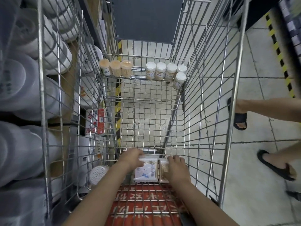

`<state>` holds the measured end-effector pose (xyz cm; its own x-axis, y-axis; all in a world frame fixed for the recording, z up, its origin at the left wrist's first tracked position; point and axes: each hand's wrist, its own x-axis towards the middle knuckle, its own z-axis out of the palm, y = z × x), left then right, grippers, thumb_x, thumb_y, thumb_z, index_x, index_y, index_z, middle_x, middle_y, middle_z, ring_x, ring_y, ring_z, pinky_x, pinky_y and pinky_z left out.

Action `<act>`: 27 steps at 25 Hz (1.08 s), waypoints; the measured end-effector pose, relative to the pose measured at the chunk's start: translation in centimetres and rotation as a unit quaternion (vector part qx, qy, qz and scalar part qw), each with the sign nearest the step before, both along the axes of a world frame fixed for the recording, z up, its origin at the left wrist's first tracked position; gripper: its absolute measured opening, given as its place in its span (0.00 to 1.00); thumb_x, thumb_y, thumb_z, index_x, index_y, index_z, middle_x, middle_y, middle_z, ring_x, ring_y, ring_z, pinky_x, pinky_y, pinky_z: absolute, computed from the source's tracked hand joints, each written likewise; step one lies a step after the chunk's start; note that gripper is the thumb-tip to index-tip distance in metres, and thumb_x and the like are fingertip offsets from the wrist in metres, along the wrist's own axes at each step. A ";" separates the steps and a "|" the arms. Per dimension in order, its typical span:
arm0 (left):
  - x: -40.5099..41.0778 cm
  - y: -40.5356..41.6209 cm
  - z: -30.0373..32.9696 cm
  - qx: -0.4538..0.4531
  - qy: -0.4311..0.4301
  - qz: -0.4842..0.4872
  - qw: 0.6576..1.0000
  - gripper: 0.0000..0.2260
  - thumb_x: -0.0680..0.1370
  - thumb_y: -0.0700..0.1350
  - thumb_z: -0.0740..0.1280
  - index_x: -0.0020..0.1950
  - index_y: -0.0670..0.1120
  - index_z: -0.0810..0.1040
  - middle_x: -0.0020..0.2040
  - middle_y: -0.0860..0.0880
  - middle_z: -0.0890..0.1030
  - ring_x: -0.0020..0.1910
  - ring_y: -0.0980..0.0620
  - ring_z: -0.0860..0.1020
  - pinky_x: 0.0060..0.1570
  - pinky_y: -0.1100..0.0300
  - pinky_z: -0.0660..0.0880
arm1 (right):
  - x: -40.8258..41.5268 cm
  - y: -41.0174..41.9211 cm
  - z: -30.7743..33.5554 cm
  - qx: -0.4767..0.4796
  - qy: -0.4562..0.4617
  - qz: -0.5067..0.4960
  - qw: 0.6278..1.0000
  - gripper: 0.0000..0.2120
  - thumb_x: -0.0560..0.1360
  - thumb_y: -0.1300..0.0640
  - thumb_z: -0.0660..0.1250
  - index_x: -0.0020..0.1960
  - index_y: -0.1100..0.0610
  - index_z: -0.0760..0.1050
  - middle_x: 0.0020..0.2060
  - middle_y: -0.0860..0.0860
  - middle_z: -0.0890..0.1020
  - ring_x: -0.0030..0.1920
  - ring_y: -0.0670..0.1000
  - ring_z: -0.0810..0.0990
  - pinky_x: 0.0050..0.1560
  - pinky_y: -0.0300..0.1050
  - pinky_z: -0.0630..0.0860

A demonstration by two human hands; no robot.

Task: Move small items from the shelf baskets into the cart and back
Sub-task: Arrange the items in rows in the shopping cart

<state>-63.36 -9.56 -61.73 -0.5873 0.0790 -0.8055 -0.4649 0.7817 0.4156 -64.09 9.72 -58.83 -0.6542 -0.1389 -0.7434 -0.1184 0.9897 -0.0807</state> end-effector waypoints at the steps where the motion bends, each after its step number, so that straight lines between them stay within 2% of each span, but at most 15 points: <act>1: 0.0 -0.1 0.2 0.004 -0.005 0.006 1.000 0.16 0.73 0.45 0.71 0.61 0.50 0.77 0.57 0.50 0.80 0.55 0.50 0.78 0.57 0.53 0.75 | 0.0 0.0 0.2 0.002 0.007 0.008 1.000 0.28 0.76 0.49 0.66 0.72 0.53 0.61 0.70 0.52 0.64 0.71 0.55 0.60 0.69 0.50 0.63; 5: 0.1 -1.0 2.9 -0.014 0.022 0.013 1.000 0.18 0.76 0.43 0.67 0.66 0.48 0.74 0.64 0.49 0.77 0.60 0.49 0.75 0.62 0.52 0.72 | 0.0 -0.3 2.3 0.010 0.027 0.037 0.999 0.25 0.78 0.53 0.61 0.73 0.55 0.60 0.72 0.53 0.63 0.73 0.56 0.59 0.72 0.51 0.60; 7: 0.2 -1.8 5.4 -0.026 0.037 0.026 0.999 0.18 0.78 0.44 0.64 0.68 0.47 0.72 0.66 0.48 0.75 0.63 0.48 0.74 0.63 0.53 0.71 | -0.4 -0.4 4.6 0.004 0.029 0.032 0.999 0.24 0.78 0.54 0.59 0.73 0.56 0.61 0.71 0.54 0.65 0.72 0.56 0.62 0.70 0.51 0.62; 13: 2.7 -4.3 16.2 -0.057 0.061 0.034 0.996 0.15 0.79 0.48 0.62 0.65 0.47 0.74 0.62 0.48 0.78 0.59 0.48 0.76 0.60 0.52 0.73 | -0.7 -0.7 14.6 -0.112 0.041 -0.009 0.993 0.20 0.78 0.54 0.60 0.69 0.57 0.67 0.63 0.55 0.76 0.62 0.56 0.74 0.61 0.48 0.72; 17: 6.3 -4.0 24.2 -0.137 0.156 0.022 0.978 0.12 0.79 0.49 0.61 0.61 0.49 0.76 0.57 0.49 0.80 0.54 0.49 0.77 0.54 0.53 0.75 | 0.5 0.4 20.9 -0.161 0.081 0.060 0.982 0.19 0.79 0.53 0.60 0.68 0.56 0.69 0.63 0.54 0.76 0.61 0.55 0.75 0.59 0.46 0.71; 20: 9.7 -1.6 29.4 -0.182 0.231 0.035 0.955 0.13 0.78 0.47 0.61 0.62 0.48 0.74 0.59 0.48 0.77 0.57 0.47 0.76 0.52 0.56 0.73 | 1.9 2.3 25.1 -0.165 0.119 0.129 0.970 0.19 0.79 0.52 0.59 0.68 0.56 0.68 0.62 0.52 0.76 0.61 0.54 0.74 0.59 0.46 0.70; 23: 13.6 1.4 33.1 -0.196 0.296 0.100 0.929 0.14 0.79 0.49 0.61 0.63 0.49 0.74 0.62 0.51 0.76 0.58 0.49 0.75 0.54 0.55 0.73 | 3.2 4.5 27.8 -0.180 0.132 0.174 0.959 0.18 0.79 0.52 0.58 0.67 0.54 0.68 0.62 0.51 0.76 0.62 0.53 0.74 0.57 0.44 0.69; 27: 20.9 5.5 36.7 -0.163 0.297 0.291 0.895 0.11 0.79 0.48 0.63 0.60 0.52 0.76 0.56 0.52 0.79 0.54 0.52 0.78 0.53 0.55 0.75 | 5.3 7.3 31.2 -0.228 0.125 0.226 0.939 0.17 0.79 0.51 0.59 0.66 0.53 0.69 0.62 0.51 0.75 0.61 0.52 0.74 0.57 0.44 0.69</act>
